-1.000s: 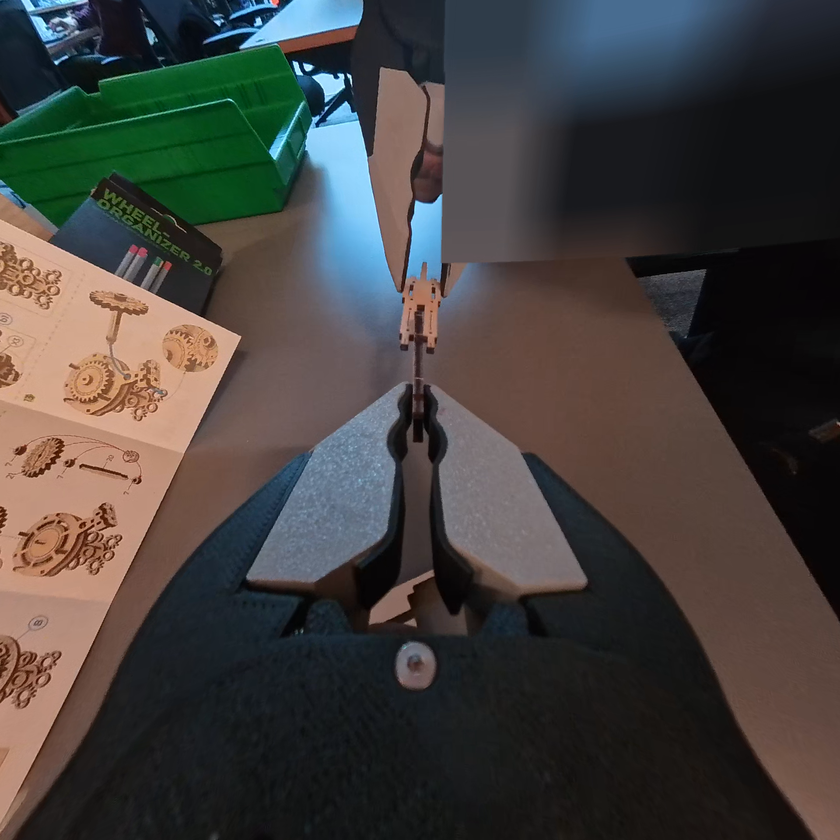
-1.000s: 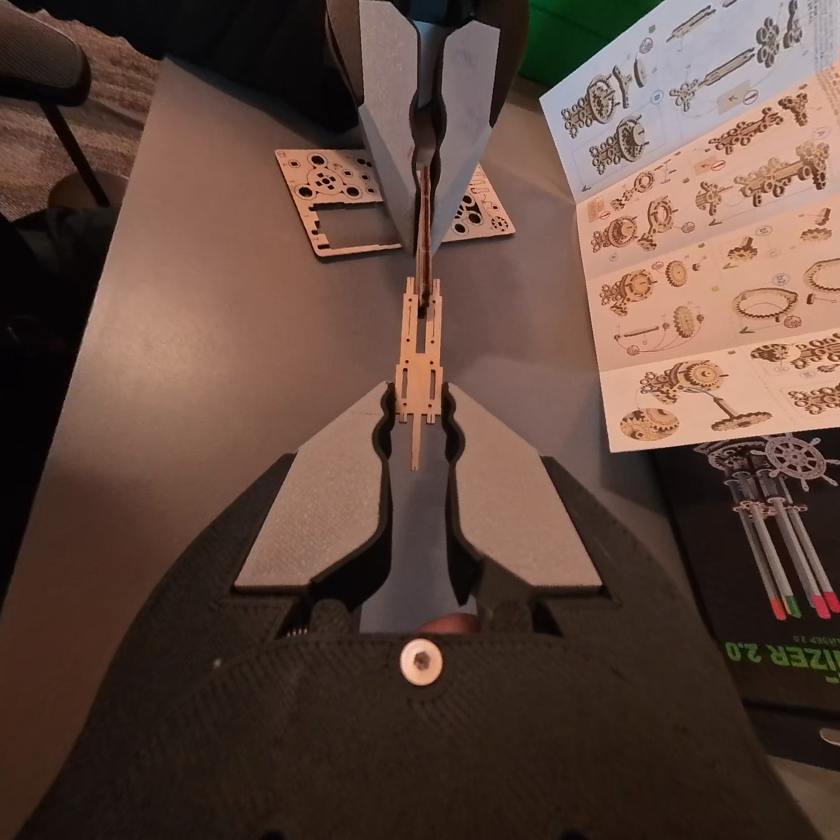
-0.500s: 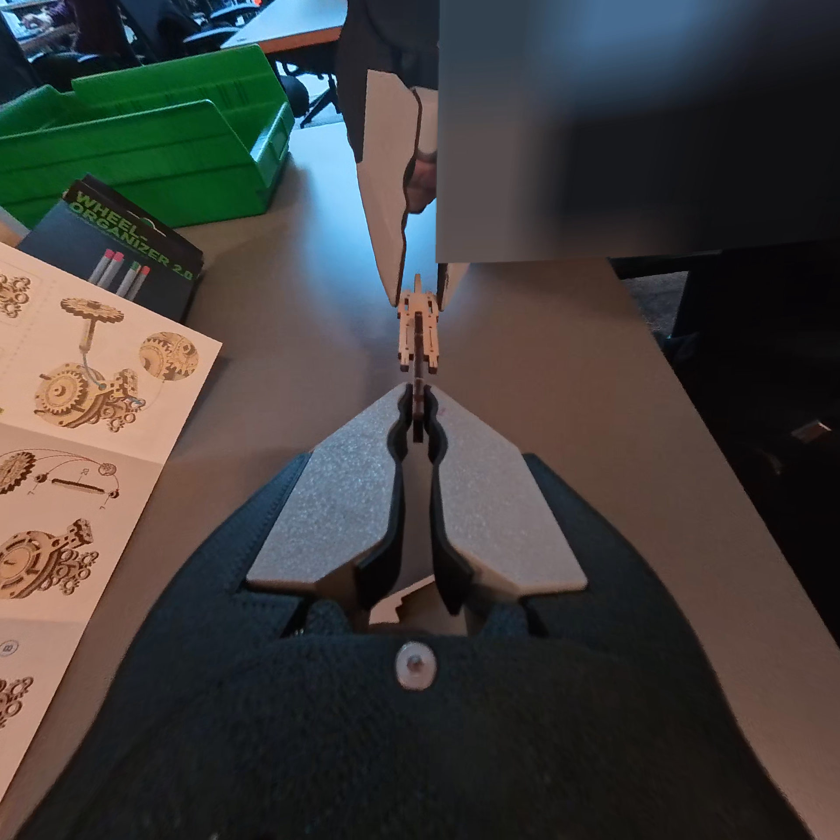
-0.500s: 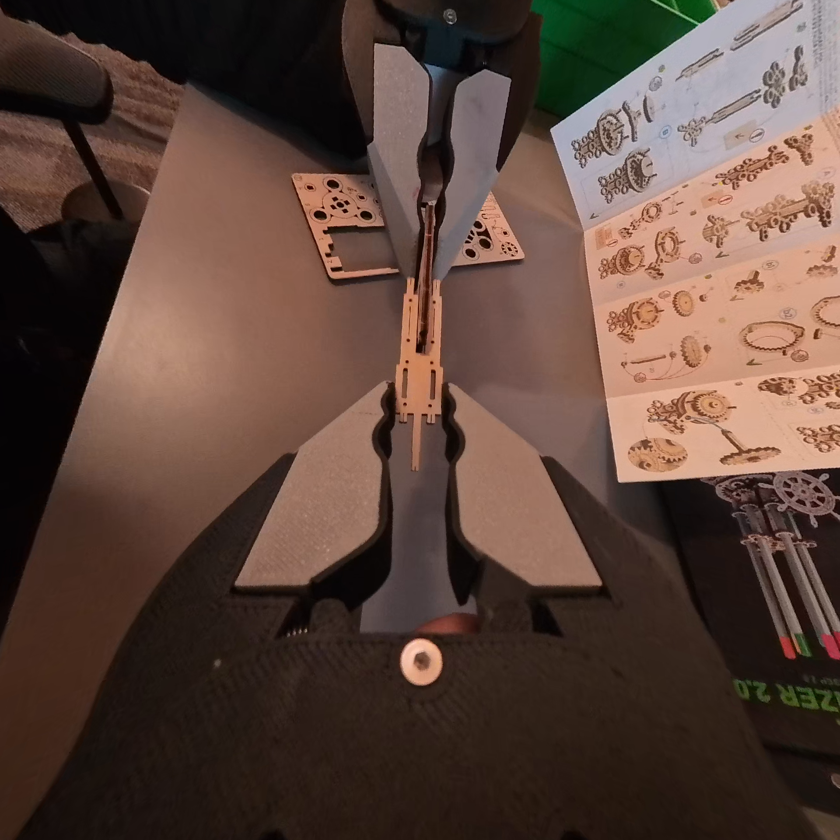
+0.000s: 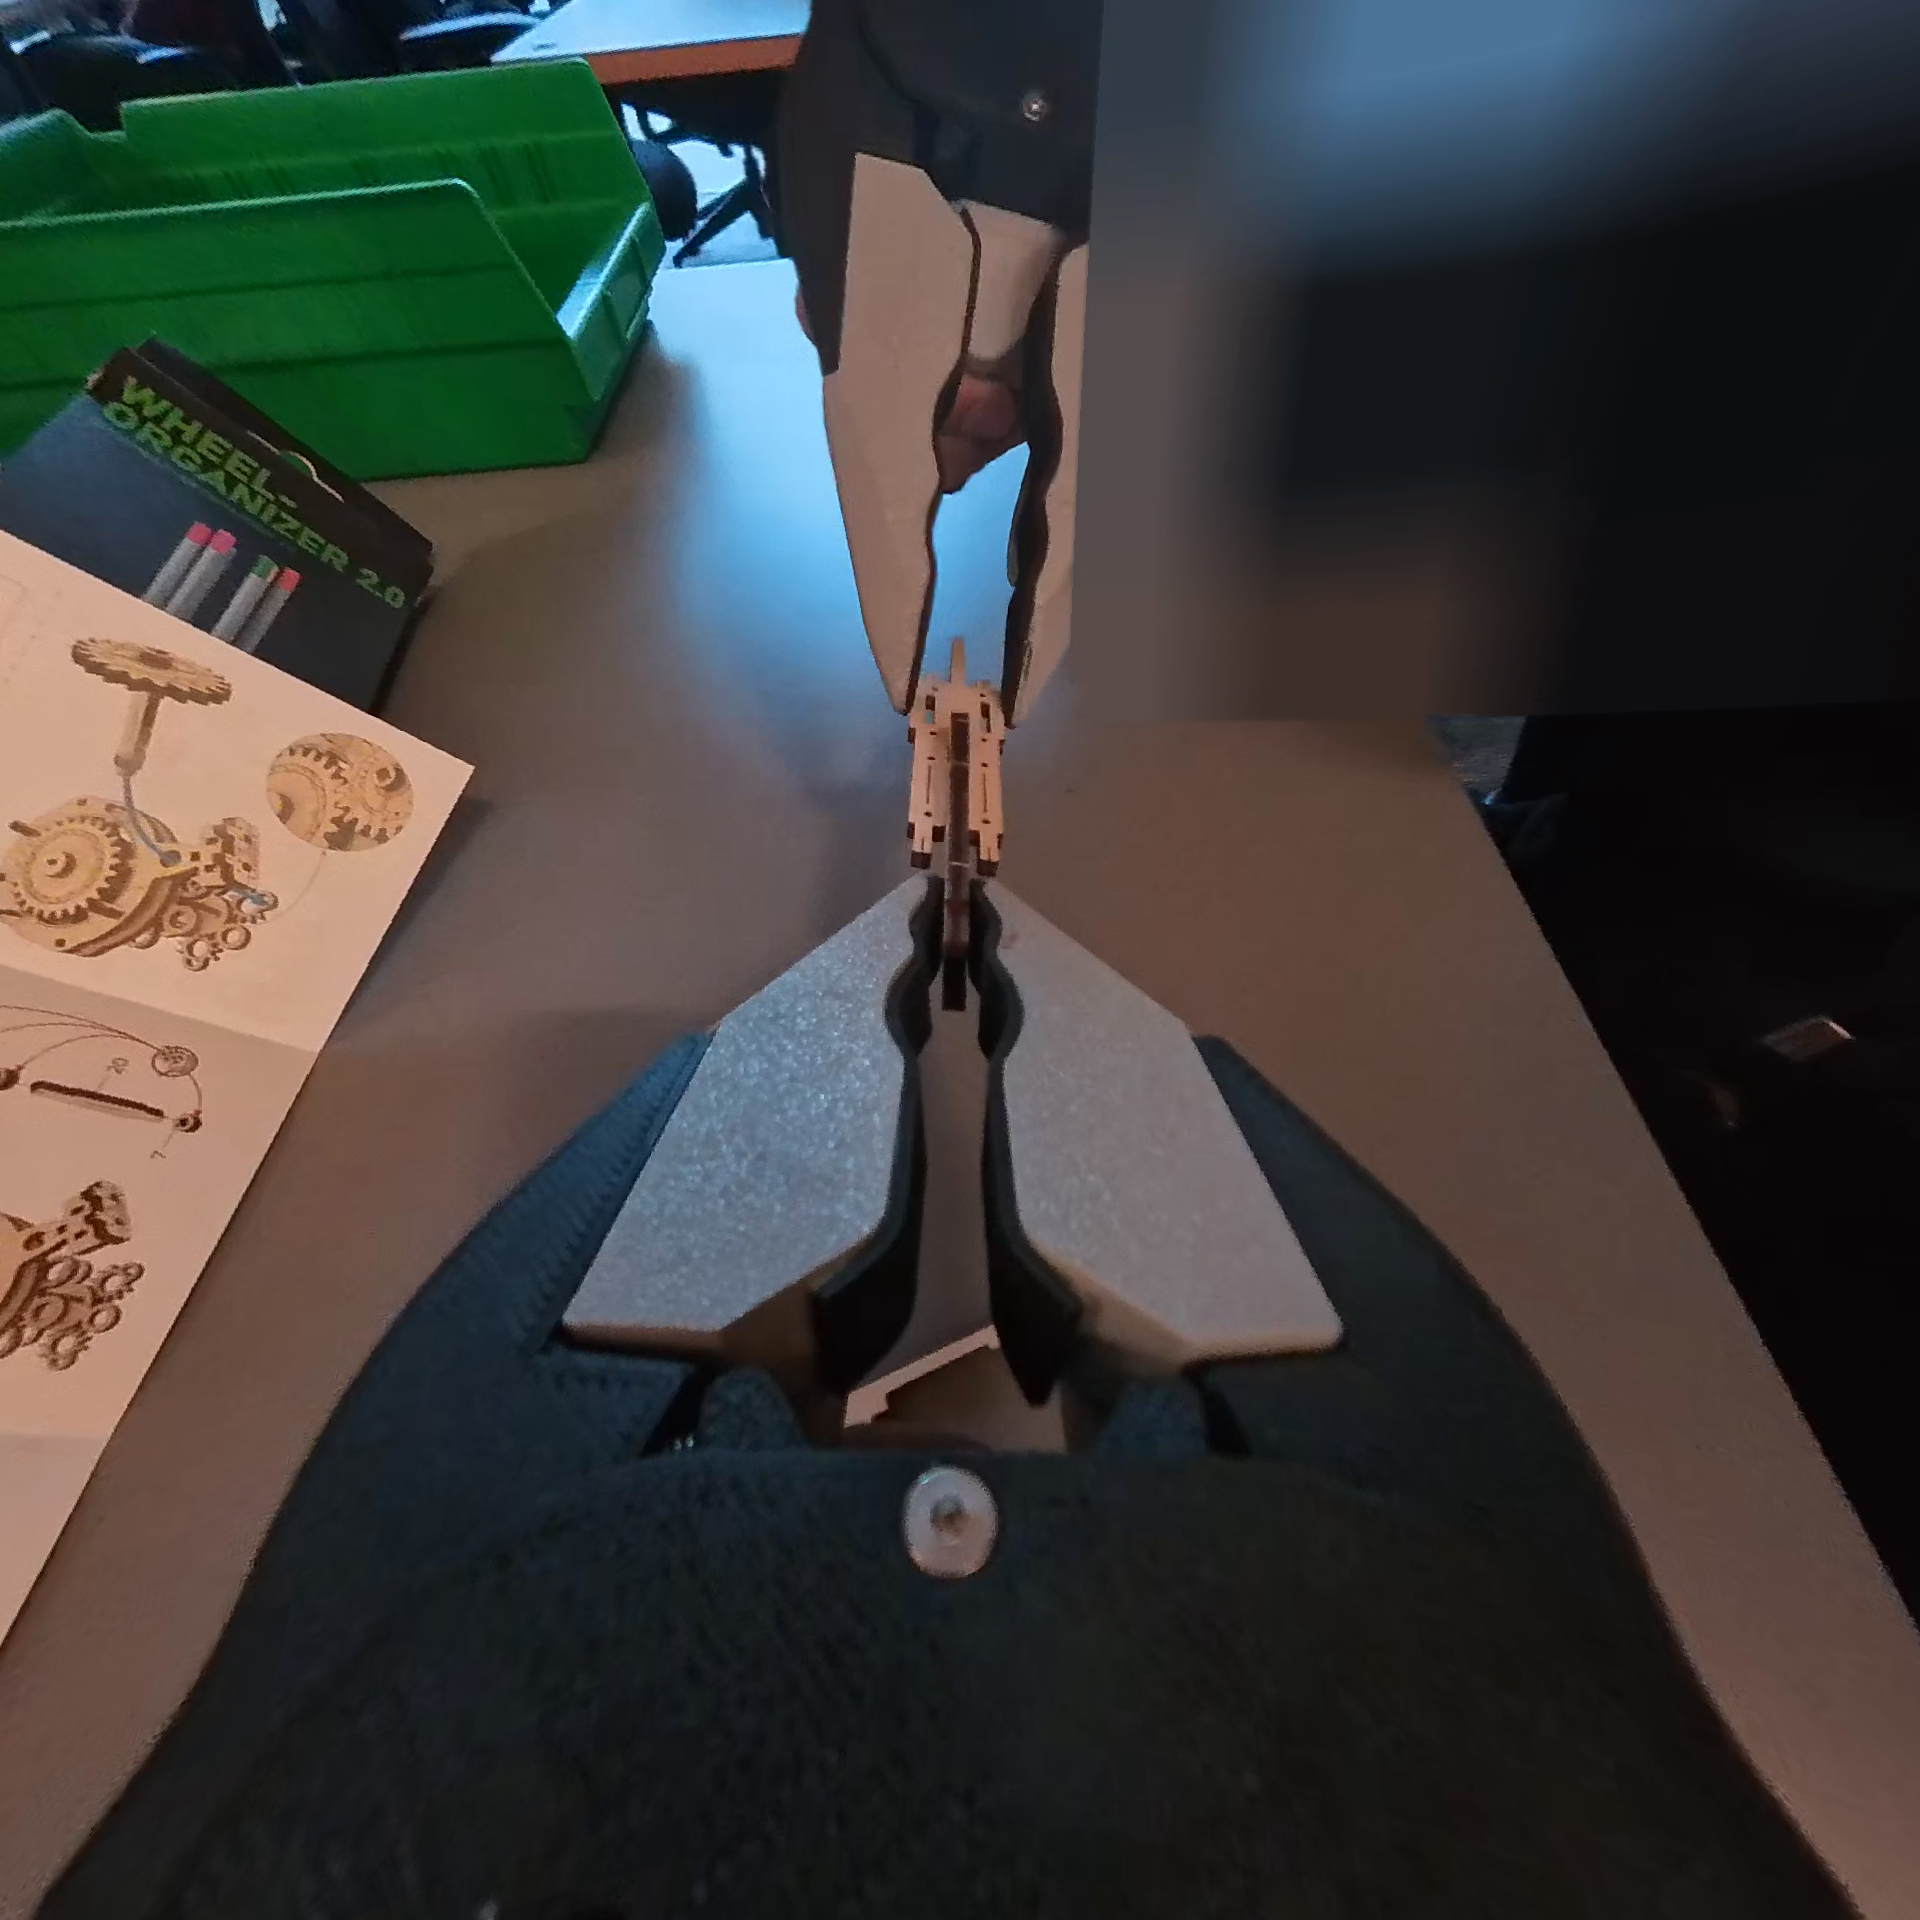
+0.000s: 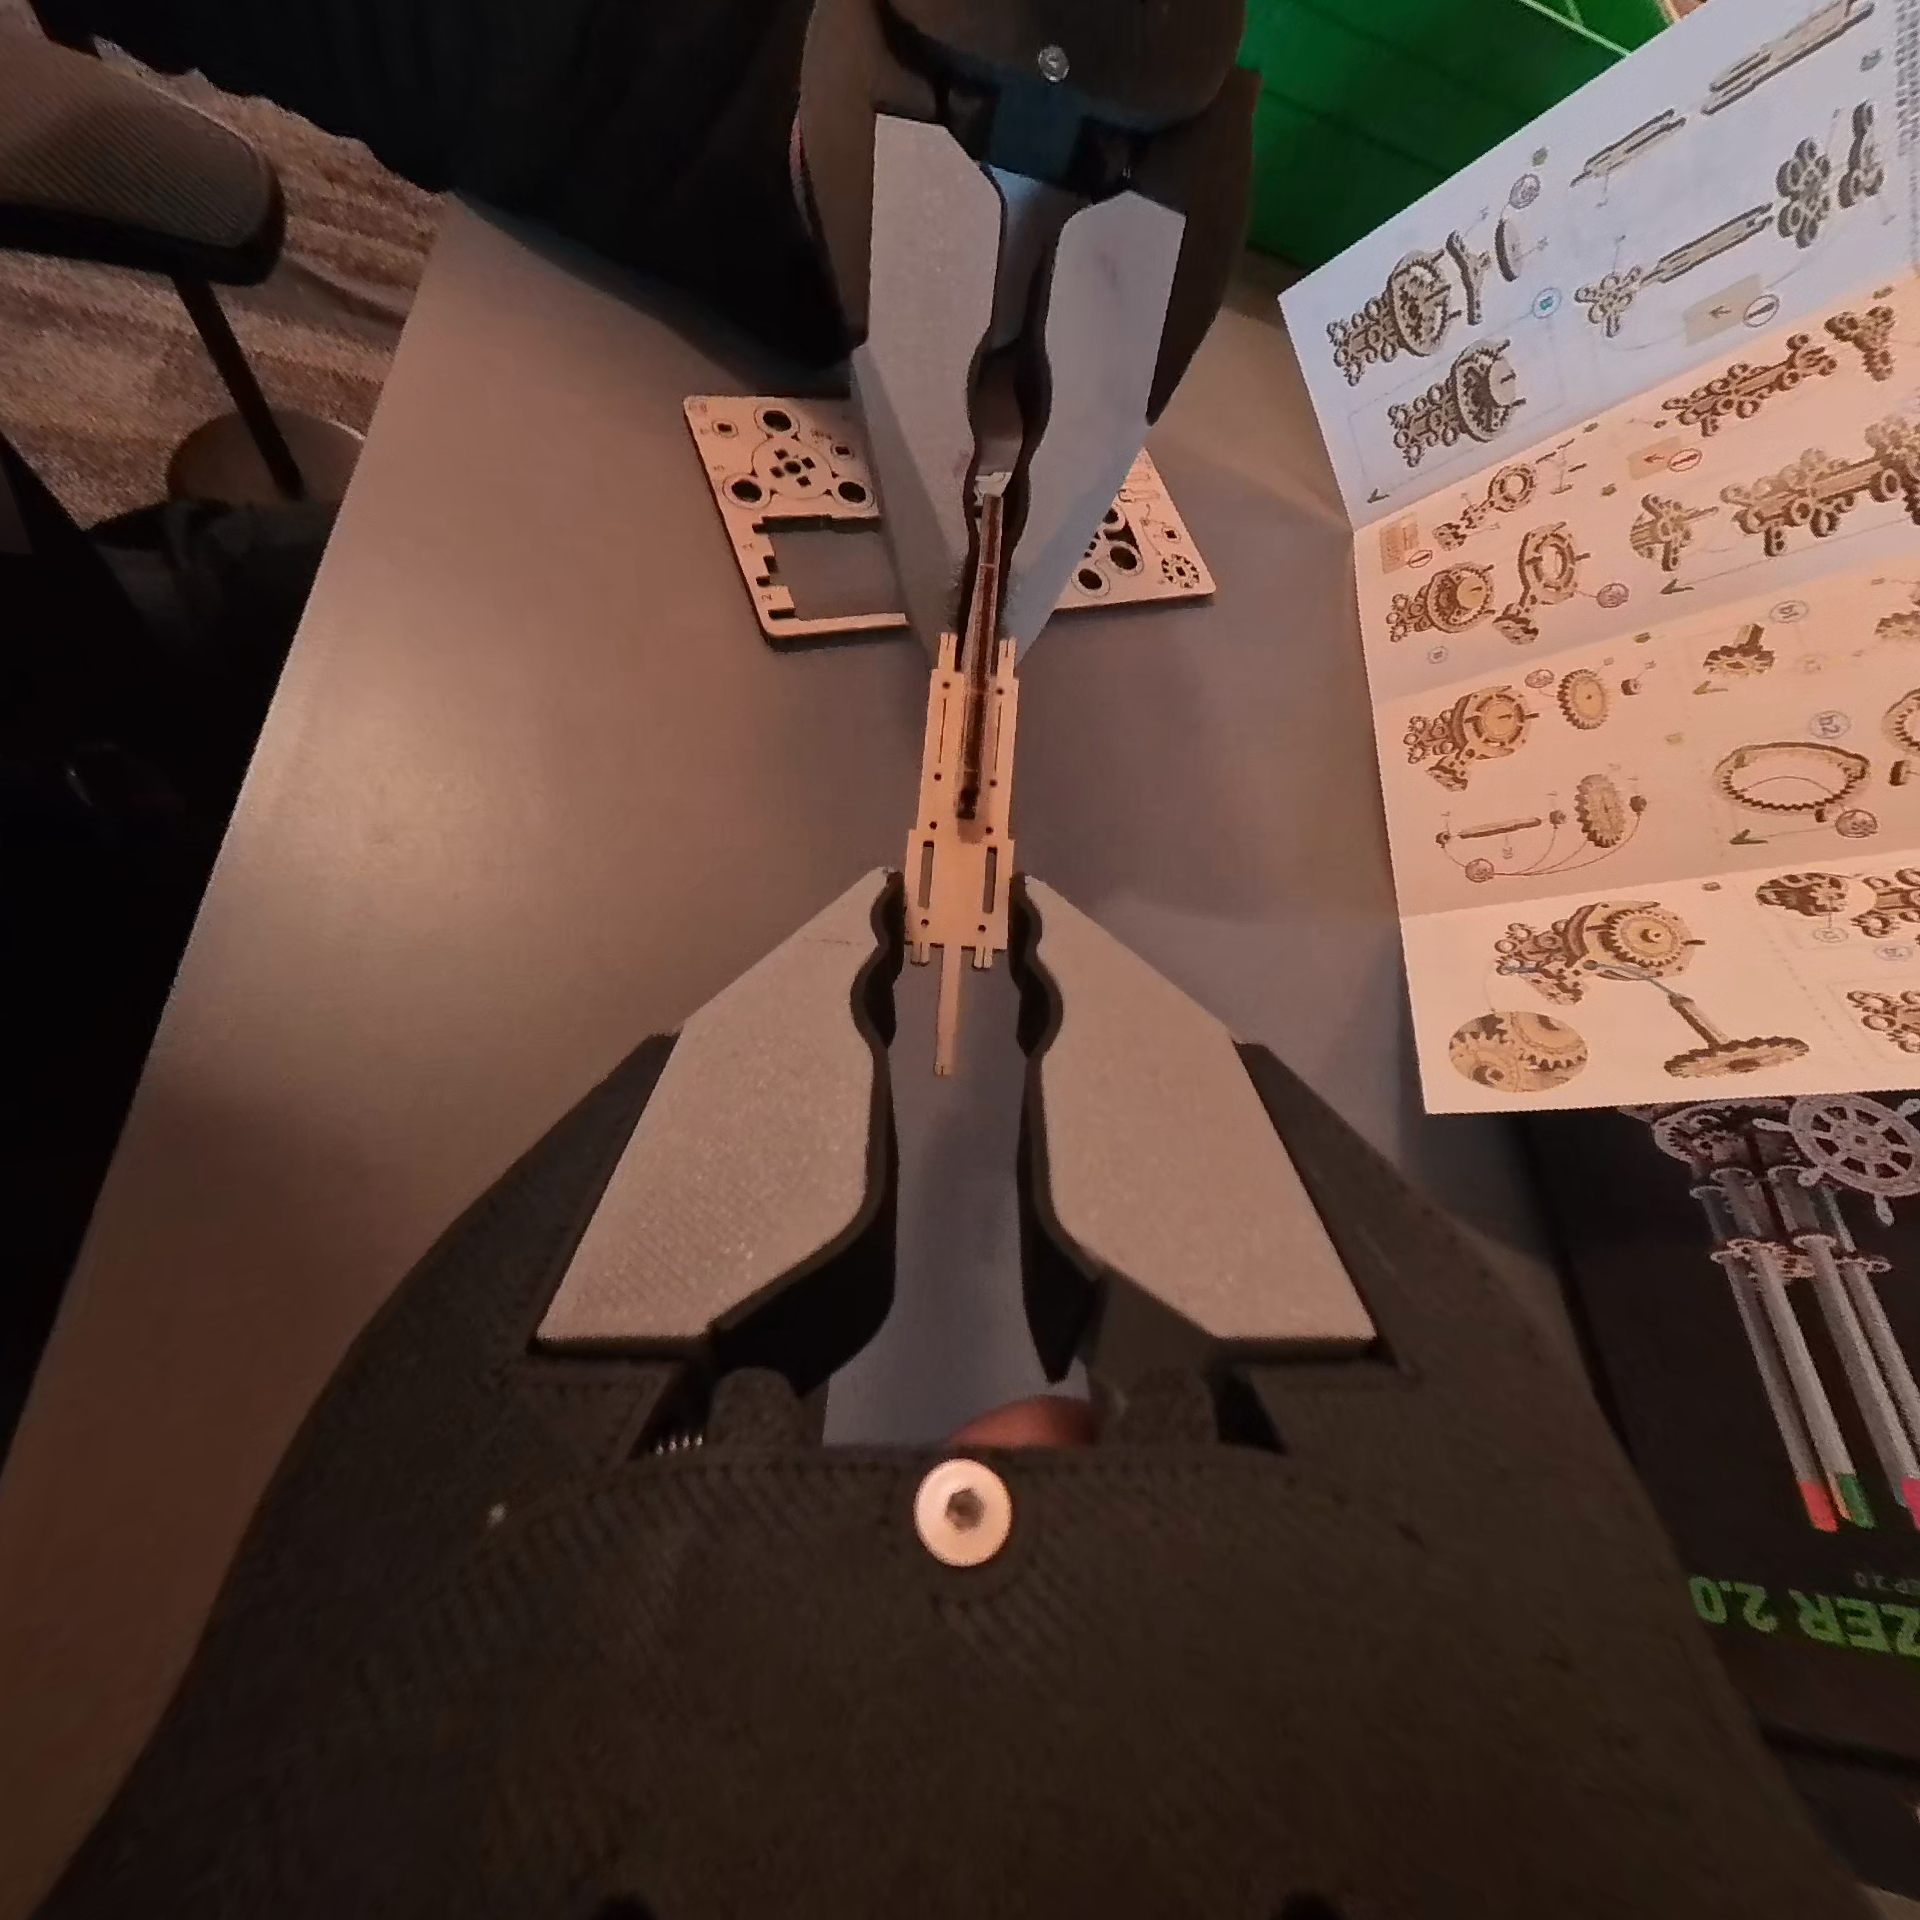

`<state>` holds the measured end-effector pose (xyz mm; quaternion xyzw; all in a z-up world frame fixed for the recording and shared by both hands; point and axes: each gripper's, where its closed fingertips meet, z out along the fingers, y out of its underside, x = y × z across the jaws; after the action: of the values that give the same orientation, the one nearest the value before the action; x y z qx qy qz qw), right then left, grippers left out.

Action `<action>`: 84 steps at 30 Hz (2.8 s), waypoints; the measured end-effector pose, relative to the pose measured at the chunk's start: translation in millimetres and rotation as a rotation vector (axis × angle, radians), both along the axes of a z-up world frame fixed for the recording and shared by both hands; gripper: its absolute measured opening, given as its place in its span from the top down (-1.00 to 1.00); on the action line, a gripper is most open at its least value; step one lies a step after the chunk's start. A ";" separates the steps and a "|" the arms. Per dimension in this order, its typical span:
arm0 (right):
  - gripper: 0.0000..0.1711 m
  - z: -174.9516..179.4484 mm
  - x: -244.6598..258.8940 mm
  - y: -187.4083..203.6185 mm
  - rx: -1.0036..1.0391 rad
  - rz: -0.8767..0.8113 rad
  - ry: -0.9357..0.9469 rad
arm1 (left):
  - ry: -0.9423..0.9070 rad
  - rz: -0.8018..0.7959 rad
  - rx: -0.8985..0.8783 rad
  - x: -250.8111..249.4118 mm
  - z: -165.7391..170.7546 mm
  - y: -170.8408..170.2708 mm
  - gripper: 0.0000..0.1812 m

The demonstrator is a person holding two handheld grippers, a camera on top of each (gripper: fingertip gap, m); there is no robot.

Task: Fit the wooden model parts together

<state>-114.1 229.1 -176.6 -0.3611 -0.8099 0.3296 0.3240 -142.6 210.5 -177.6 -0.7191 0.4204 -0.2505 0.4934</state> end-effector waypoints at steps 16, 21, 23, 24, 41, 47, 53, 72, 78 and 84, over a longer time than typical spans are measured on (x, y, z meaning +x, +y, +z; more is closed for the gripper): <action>0.81 1.2 2.9 3.9 -0.161 0.019 -0.027 | -0.065 0.028 -0.083 4.7 0.1 3.6 0.99; 0.81 -0.4 3.7 5.5 -0.202 0.022 -0.034 | -0.087 0.017 -0.134 2.4 -0.2 1.1 0.84; 0.81 0.1 4.9 5.1 -0.200 0.025 -0.030 | -0.095 0.016 -0.152 -1.4 -0.3 -0.2 0.84; 0.81 0.7 5.2 4.8 -0.197 0.027 -0.027 | -0.097 0.021 -0.147 -3.2 0.3 0.0 0.90; 0.81 -46.9 59.3 87.9 -0.082 -0.241 -0.256 | 0.145 0.132 -0.221 6.7 -30.8 14.9 0.66; 0.80 -58.3 62.2 78.5 -0.029 -0.186 -0.303 | 0.362 0.168 -0.293 21.6 -59.7 27.4 0.68; 0.56 -32.8 48.3 64.4 -0.137 -0.161 -0.189 | 0.393 0.142 -0.215 22.5 -58.2 29.5 0.82; 0.81 -40.1 4.8 22.5 -0.082 -0.056 -0.135 | 0.467 0.132 0.173 15.6 -34.9 29.5 0.71; 0.82 -12.6 5.9 12.0 0.022 -0.004 0.047 | 0.080 0.082 -0.185 21.7 -23.8 22.1 0.79; 0.83 -11.0 5.9 11.4 0.099 -0.012 0.080 | -0.060 -0.016 -0.232 37.8 -10.0 10.5 0.95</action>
<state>-108.2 240.5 -187.6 -0.3360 -0.8094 0.3015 0.3757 -104.8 221.0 -187.6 -0.7601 0.3795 -0.3228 0.4171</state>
